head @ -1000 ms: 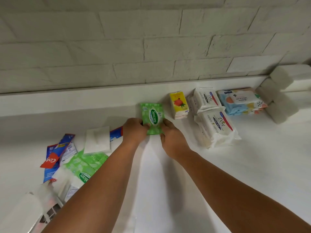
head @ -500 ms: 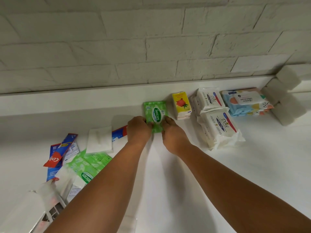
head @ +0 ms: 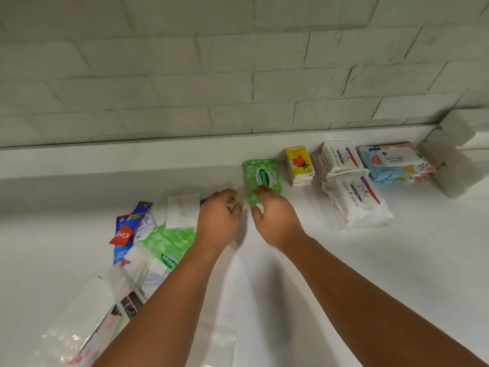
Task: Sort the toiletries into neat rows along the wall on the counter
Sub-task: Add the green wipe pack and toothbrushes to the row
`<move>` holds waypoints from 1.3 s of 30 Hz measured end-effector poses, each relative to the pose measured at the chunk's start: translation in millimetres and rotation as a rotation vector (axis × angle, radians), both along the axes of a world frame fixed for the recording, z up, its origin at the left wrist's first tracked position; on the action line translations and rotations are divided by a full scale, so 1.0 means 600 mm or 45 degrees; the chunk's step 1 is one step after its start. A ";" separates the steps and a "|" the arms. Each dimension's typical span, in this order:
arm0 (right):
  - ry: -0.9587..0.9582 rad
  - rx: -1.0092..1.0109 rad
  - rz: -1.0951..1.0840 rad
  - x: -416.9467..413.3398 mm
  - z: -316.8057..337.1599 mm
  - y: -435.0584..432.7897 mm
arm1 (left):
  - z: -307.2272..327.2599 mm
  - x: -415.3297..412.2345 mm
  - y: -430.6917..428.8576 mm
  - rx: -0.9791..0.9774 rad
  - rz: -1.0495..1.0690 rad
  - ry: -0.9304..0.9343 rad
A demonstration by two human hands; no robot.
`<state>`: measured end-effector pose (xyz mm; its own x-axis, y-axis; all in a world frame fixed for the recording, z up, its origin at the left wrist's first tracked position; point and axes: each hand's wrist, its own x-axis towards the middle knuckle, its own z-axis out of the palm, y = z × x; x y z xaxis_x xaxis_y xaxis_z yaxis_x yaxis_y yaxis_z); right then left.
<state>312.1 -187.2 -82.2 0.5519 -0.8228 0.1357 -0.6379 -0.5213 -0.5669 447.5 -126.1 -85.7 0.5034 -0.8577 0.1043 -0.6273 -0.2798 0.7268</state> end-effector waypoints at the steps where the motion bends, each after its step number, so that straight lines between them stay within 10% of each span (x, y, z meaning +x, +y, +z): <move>1: -0.033 0.006 0.017 0.005 0.005 0.019 | 0.007 0.005 0.022 -0.032 -0.004 -0.011; 23: 0.402 0.043 0.129 0.170 -0.032 0.256 | -0.029 0.184 0.293 0.195 -0.117 -0.286; 39: 0.018 0.091 0.010 0.160 -0.015 0.280 | -0.022 0.234 0.266 0.004 -0.404 -0.567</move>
